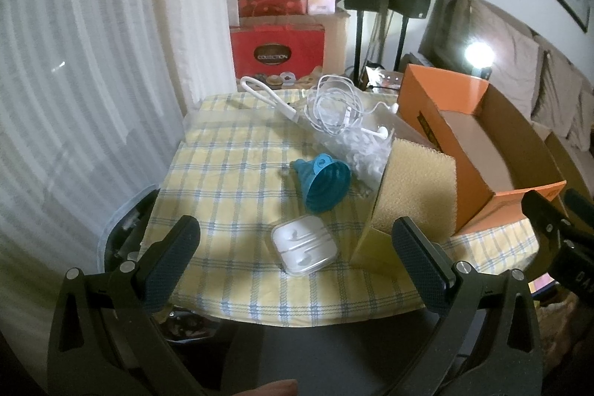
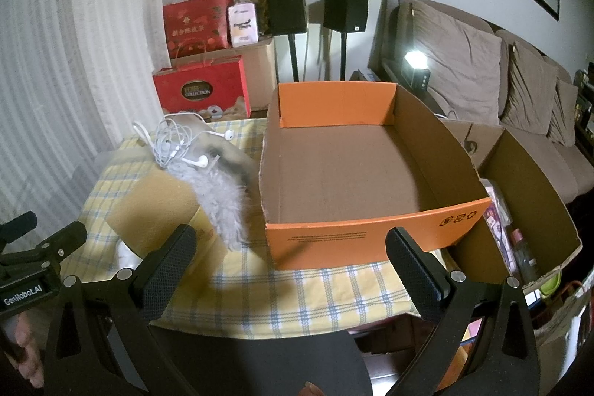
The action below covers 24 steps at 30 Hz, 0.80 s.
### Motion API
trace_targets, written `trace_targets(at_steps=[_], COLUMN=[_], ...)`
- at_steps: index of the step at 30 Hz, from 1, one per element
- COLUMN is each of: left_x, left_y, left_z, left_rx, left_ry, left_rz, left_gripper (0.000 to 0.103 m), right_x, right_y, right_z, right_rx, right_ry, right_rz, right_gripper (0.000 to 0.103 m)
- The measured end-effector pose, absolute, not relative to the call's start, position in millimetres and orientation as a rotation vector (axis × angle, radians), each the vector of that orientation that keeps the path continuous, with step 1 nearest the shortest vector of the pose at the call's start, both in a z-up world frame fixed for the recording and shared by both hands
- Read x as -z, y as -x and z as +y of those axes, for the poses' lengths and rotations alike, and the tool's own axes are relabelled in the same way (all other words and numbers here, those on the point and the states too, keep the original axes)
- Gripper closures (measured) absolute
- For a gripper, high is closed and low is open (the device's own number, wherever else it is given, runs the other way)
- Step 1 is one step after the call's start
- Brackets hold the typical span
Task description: Organize objects
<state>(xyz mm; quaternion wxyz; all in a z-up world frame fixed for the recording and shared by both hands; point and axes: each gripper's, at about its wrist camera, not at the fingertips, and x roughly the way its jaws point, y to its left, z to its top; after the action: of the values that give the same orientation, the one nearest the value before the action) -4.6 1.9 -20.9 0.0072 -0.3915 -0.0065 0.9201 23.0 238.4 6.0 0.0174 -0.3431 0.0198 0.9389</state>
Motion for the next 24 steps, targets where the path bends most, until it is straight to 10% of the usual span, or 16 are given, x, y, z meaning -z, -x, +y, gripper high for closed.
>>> trace_targets(at_steps=[24], left_x=[34], left_y=[22], left_z=[30], left_rx=[-2.661], left_ry=[1.088], left_rz=[-0.092], left_gripper=[0.000], right_x=[20], right_y=[-25], right_z=[260], right_rx=[-2.922], right_ry=[1.123], right_rz=[0.065], right_gripper=[0.000])
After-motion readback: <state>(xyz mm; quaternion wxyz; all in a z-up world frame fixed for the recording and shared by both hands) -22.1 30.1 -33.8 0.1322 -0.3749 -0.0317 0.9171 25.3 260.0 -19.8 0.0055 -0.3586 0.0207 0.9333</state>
